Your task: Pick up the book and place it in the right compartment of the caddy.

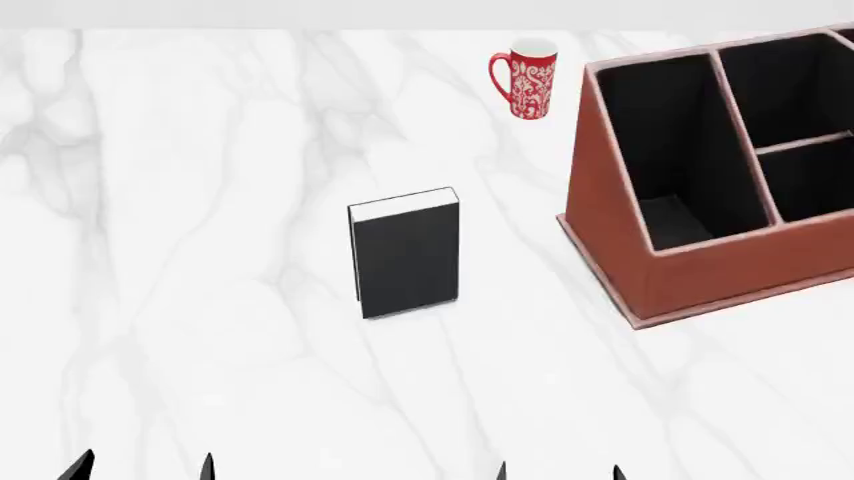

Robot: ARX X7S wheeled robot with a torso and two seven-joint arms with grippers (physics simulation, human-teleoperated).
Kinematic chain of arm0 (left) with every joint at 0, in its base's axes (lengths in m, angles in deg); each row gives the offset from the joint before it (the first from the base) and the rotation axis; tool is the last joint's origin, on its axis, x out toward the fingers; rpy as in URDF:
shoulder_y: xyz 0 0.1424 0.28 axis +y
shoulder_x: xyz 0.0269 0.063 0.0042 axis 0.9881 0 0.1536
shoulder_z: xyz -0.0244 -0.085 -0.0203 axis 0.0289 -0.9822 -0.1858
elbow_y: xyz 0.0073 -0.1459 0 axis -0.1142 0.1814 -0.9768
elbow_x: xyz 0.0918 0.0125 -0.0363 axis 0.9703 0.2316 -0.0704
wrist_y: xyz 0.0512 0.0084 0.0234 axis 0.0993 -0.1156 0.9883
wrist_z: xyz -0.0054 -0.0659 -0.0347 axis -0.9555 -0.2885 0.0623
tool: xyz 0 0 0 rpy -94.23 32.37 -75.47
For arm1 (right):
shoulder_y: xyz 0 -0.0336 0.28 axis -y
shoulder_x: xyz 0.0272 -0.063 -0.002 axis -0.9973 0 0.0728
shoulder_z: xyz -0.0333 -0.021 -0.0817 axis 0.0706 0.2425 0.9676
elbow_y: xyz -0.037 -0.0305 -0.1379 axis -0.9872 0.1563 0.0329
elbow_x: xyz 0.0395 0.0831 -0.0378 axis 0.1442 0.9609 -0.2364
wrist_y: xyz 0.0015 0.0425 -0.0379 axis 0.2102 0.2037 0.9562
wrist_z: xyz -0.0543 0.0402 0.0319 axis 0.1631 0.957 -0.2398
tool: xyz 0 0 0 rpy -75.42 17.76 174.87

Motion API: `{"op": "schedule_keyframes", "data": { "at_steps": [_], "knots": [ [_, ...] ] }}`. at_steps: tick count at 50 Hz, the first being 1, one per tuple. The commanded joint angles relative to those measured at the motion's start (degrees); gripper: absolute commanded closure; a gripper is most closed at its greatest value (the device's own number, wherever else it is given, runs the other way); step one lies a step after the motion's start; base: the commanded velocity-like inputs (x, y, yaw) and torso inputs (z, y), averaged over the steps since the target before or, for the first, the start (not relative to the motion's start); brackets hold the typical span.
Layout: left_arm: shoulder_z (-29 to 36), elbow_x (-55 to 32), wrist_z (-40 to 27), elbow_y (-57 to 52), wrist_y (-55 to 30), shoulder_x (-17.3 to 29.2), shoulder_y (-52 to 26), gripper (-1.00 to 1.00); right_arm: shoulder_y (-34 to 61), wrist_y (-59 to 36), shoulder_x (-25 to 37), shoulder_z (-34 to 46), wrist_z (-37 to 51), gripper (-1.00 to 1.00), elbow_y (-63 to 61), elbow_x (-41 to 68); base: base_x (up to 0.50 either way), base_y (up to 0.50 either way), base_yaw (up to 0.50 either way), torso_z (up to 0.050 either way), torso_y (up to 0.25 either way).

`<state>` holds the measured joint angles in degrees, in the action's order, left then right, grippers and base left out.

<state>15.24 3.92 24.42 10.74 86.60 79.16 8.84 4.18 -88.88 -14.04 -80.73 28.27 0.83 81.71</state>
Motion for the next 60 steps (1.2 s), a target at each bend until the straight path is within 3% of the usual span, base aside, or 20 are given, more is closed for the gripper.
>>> {"op": "schedule_keyframes", "data": {
  "at_steps": [1, 28, 51, 60],
  "knots": [
    [0.9, -0.6, -1.4, -0.2, 0.2, 0.9, 0.0, -1.00, -0.3, -0.4, 0.8, 1.2, 1.1, -1.00, -0.5, 1.1, 0.00, 0.00, 0.00, 0.000, 0.000],
    [5.5, -1.3, -5.6, -0.6, 1.3, 4.3, 0.3, -1.00, -1.3, -0.3, 4.1, 5.2, 5.0, -1.00, -2.6, 4.1, 0.00, 0.00, 0.00, 0.000, 0.000],
    [7.4, -2.3, -7.4, 0.3, 2.8, 5.9, 0.1, -1.00, -1.0, 1.3, 5.0, 5.8, 7.6, -1.00, -2.0, 6.3, 0.00, -0.50, 0.00, 0.000, 0.000],
    [7.9, -2.8, -8.0, 0.3, 2.9, 6.4, 0.1, -1.00, -1.2, 0.7, 5.7, 7.4, 9.4, -1.00, -2.4, 4.4, 0.00, 0.00, 0.00, 0.000, 0.000]
  ]
}}
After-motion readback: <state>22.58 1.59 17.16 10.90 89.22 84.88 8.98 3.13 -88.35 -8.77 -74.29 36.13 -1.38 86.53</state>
